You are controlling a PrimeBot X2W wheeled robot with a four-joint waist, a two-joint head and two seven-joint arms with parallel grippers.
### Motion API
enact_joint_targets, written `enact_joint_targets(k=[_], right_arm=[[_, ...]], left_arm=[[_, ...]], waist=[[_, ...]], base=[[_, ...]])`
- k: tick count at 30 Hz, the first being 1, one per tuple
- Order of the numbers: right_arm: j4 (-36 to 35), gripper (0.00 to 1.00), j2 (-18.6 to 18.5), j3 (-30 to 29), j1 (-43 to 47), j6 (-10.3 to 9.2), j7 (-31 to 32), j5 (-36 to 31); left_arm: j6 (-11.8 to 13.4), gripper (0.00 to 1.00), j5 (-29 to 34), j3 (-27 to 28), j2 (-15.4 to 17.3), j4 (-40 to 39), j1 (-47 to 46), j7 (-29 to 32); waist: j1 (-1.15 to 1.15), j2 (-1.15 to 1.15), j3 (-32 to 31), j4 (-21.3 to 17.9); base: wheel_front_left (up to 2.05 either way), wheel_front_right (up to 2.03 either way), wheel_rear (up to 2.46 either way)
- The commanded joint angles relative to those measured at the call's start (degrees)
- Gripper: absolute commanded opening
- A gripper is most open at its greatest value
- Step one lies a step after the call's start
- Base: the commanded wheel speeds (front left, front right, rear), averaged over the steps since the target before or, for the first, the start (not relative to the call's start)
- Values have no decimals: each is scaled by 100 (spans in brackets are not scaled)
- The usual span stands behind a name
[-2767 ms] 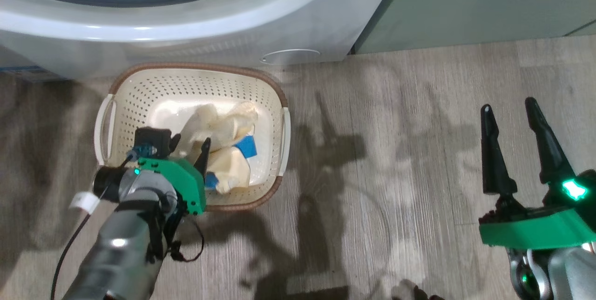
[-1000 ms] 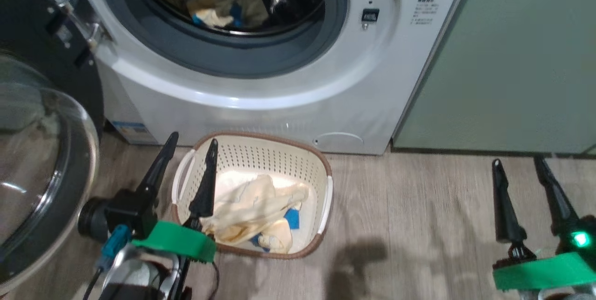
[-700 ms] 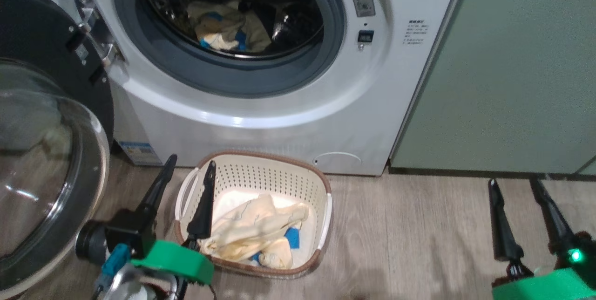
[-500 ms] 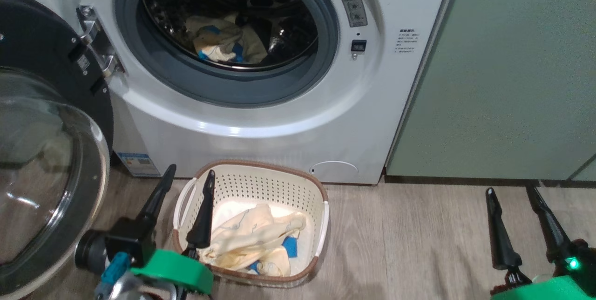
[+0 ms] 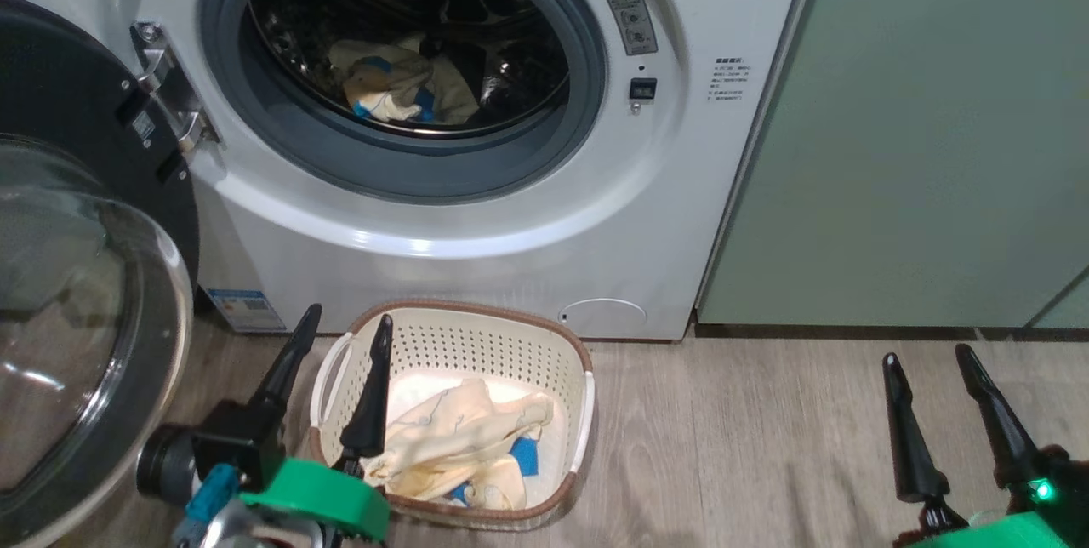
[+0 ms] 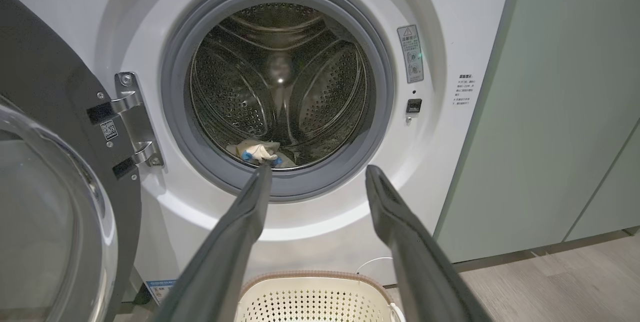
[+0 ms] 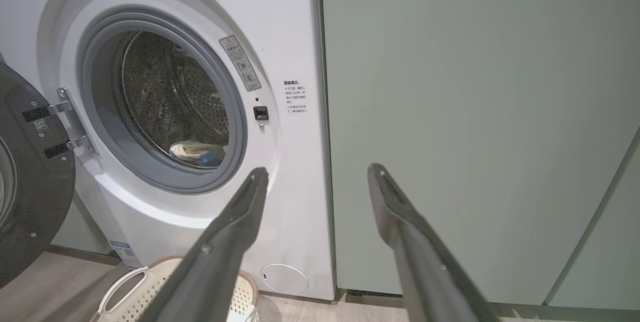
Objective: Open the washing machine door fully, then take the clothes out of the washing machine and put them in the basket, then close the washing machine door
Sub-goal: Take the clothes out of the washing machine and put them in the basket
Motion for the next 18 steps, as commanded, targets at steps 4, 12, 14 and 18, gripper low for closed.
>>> enact_joint_targets(k=[4, 12, 14, 18], right_arm=[[-209, 100, -145, 110, -152, 20, -55, -10], [-208, 100, -137, 113, -185, 20, -55, -11], [-206, 100, -134, 120, -200, 20, -55, -14], [-202, 100, -129, 138, -232, 20, -55, -14]], left_arm=[[59, 100, 2, 180, 101, -228, -143, 39], [67, 100, -16, 134, 113, -210, -172, 60], [66, 100, -21, 126, 119, -195, -191, 61], [27, 100, -29, 89, 156, -131, -276, 69]], waist=[[0, 0, 34, -6], [0, 0, 102, 2], [0, 0, 120, 6], [0, 0, 184, 29]], base=[[0, 0, 0], [0, 0, 0], [0, 0, 0], [0, 0, 0]])
